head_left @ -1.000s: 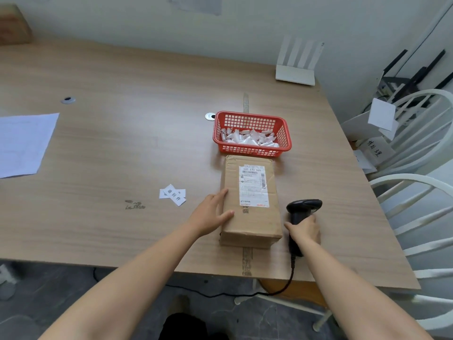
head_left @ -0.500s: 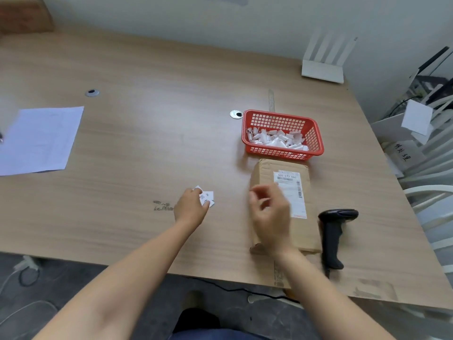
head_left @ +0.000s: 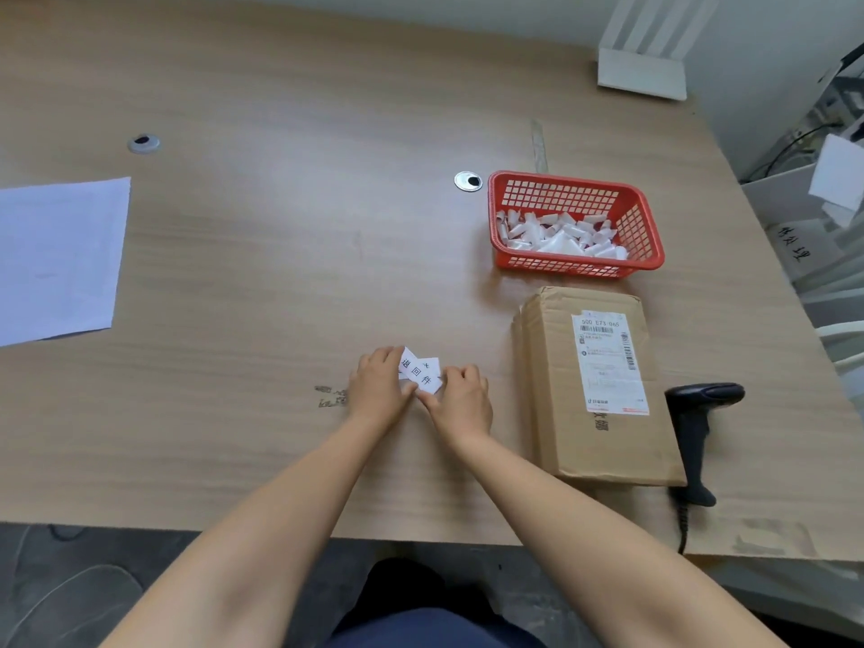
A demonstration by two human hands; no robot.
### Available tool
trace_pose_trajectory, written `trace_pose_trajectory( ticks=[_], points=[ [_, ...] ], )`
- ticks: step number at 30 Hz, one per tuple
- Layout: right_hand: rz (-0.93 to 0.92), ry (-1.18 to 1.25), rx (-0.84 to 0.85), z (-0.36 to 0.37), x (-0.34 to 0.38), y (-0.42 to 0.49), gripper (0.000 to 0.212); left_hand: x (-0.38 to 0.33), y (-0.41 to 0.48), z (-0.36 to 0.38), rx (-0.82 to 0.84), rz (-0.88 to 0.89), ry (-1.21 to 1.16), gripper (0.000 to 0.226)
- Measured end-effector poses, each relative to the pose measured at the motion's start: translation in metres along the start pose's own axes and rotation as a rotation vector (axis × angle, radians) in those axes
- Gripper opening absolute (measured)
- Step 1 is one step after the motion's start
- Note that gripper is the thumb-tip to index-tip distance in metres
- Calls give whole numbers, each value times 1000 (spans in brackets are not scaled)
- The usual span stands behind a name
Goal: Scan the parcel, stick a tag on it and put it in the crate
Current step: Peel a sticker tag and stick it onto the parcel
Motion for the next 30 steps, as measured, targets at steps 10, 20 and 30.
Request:
trace_pose_trajectory(
  ticks=[10, 20, 30],
  points=[
    [179, 77, 6, 8, 3, 12, 39, 4, 21, -1, 2, 40, -68, 55],
    [205, 101, 48, 9, 6, 14, 36, 2, 27, 3, 31, 58, -157, 51],
    [186, 283, 34, 0, -2, 17, 7, 7, 20, -22, -73, 84, -246, 17]
  ],
)
Point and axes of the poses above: each hand's wrist, its own y-axis towards the middle knuckle, its own z-axis out of the palm, x = y × z, the point moved 9 cm from there along y, towards the middle knuckle, and after that the axes turned 15 degrees about z, right-handed, at the moved point
